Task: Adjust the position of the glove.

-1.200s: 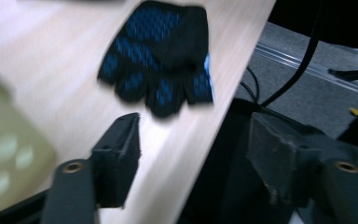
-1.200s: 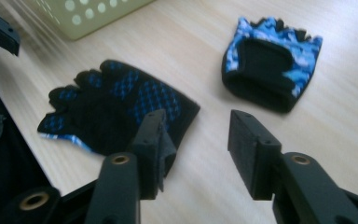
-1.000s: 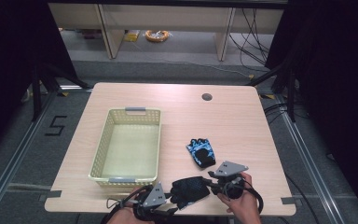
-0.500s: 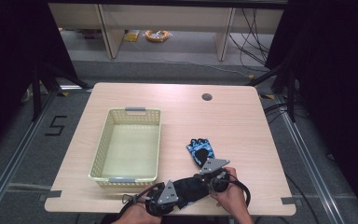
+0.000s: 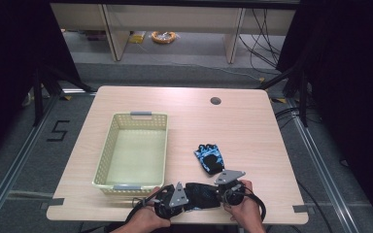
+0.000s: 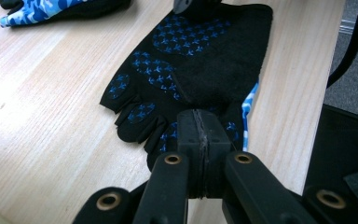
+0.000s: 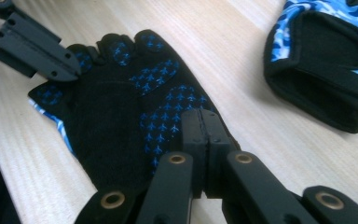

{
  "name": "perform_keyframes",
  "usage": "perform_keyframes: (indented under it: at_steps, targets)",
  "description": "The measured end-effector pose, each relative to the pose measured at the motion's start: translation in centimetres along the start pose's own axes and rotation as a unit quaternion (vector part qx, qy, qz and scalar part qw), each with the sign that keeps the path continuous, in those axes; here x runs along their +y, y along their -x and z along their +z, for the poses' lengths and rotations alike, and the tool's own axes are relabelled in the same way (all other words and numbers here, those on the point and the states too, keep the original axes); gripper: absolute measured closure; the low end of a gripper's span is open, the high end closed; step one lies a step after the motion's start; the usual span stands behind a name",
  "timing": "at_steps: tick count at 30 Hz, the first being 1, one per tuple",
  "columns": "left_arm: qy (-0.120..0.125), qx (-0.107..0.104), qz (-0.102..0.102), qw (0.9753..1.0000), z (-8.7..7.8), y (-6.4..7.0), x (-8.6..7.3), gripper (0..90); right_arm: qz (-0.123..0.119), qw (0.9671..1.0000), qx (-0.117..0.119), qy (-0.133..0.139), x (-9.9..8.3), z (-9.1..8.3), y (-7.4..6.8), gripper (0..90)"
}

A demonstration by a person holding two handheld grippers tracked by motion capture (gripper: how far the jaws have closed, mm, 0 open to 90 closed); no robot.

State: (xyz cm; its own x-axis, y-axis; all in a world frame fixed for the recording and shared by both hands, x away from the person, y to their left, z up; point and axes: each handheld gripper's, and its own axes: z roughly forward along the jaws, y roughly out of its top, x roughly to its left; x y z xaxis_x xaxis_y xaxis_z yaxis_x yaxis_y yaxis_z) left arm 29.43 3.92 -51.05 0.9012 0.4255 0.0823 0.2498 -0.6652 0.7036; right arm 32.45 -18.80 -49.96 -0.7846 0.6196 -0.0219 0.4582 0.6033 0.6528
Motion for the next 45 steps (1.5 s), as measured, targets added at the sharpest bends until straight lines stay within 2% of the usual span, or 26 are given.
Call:
perform_keyframes:
  at_steps: [4,6,7,11,13,16,19,20,21,22,24,25,29,31,32,33,34,35,36,38,39,40,41,42,43,45]
  targets:
    - [0.002,0.001,0.003,1.0000,0.3,0.1,0.3,88.0,0.000,1.0000,-0.005,0.001,0.0,0.0,0.4,90.0]
    - [0.003,0.004,0.001,1.0000,0.4,0.1,0.4,87.8,0.001,1.0000,-0.005,-0.009,0.1,-0.2,0.6,90.0]
    - [0.005,0.002,-0.002,1.0000,0.4,0.2,0.3,87.5,0.025,0.9996,-0.004,-0.013,0.0,-0.2,0.3,90.0]
    - [0.003,0.003,-0.001,1.0000,0.1,0.0,0.3,83.9,0.023,0.9997,-0.010,-0.005,0.0,-0.2,0.4,87.9]
    - [0.012,0.000,-0.007,0.9999,0.0,0.0,0.3,80.2,0.023,0.9997,-0.010,-0.002,0.0,-0.2,0.4,85.7]
    - [0.021,-0.004,-0.002,0.9998,-1.1,0.1,0.6,73.8,0.037,0.9991,-0.013,0.015,0.1,-0.8,0.7,80.2]
    - [0.051,-0.010,0.002,0.9986,-3.1,0.3,0.8,69.8,0.055,0.9969,-0.042,0.039,0.5,-2.0,1.6,72.2]
    - [0.066,-0.015,-0.014,0.9976,-3.7,0.6,0.8,67.9,0.063,0.9953,-0.055,0.050,0.6,-2.2,2.0,69.0]
    - [0.073,-0.016,-0.016,0.9971,-4.3,0.6,0.6,65.8,0.070,0.9935,-0.070,0.056,0.8,-2.3,2.5,67.5]
    - [0.067,-0.021,-0.011,0.9975,-4.9,0.5,0.4,62.4,0.078,0.9924,-0.079,0.052,1.0,-2.4,2.9,65.2]
    - [0.077,-0.025,-0.029,0.9963,-5.6,0.5,-0.2,54.8,0.087,0.9908,-0.093,0.044,1.4,-2.3,3.8,62.4]
    - [0.079,-0.031,-0.048,0.9952,-6.0,0.5,-0.9,49.6,0.093,0.9890,-0.108,0.039,1.9,-1.8,4.7,60.8]
    - [0.073,-0.028,-0.069,0.9946,-6.4,0.1,-2.1,42.0,0.112,0.9870,-0.113,0.025,2.7,-1.0,5.8,57.9]
    - [0.067,-0.021,-0.076,0.9946,-6.4,-0.2,-3.0,40.3,0.133,0.9842,-0.116,0.014,3.3,0.1,6.9,56.1]
    - [0.067,-0.021,-0.076,0.9946,-6.4,-0.2,-3.0,39.7,0.133,0.9842,-0.116,0.014,3.3,0.1,6.9,56.1]
    - [0.057,-0.024,-0.083,0.9946,-6.3,-0.2,-3.5,39.0,0.133,0.9837,-0.120,0.012,3.5,1.0,7.8,54.8]
    - [0.057,-0.024,-0.083,0.9946,-6.3,-0.2,-3.5,38.3,0.133,0.9837,-0.120,0.012,3.5,1.0,7.8,54.8]
    - [0.058,-0.025,-0.089,0.9941,-6.3,0.0,-3.7,38.3,0.152,0.9817,-0.115,0.008,3.8,1.3,7.9,54.4]
    - [0.057,-0.023,-0.084,0.9946,-6.3,0.0,-3.8,37.1,0.156,0.9809,-0.116,0.006,3.9,1.5,8.0,53.7]
    - [0.048,-0.037,-0.079,0.9950,-6.4,0.0,-3.9,35.2,0.153,0.9808,-0.121,0.007,3.9,2.1,8.3,53.6]
    - [0.050,-0.022,-0.088,0.9946,-6.4,0.2,-4.2,33.7,0.161,0.9796,-0.120,0.002,4.2,2.4,8.3,53.6]
    - [0.050,-0.022,-0.088,0.9946,-6.4,0.2,-4.2,33.3,0.161,0.9796,-0.120,0.002,4.2,2.4,8.3,53.6]
    - [0.050,-0.013,-0.077,0.9957,-6.6,0.0,-4.2,33.3,0.160,0.9795,-0.122,0.000,4.2,2.5,8.3,53.6]
    - [0.057,-0.014,-0.095,0.9938,-6.6,0.2,-4.3,32.9,0.162,0.9789,-0.124,-0.006,4.3,2.7,8.3,53.6]
    - [0.051,-0.011,-0.089,0.9947,-6.6,0.0,-4.4,32.4,0.167,0.9778,-0.126,-0.006,4.3,2.9,8.3,53.6]
    - [0.059,-0.018,-0.105,0.9926,-6.6,0.2,-4.5,31.6,0.167,0.9770,-0.133,-0.011,4.3,3.0,8.4,53.6]
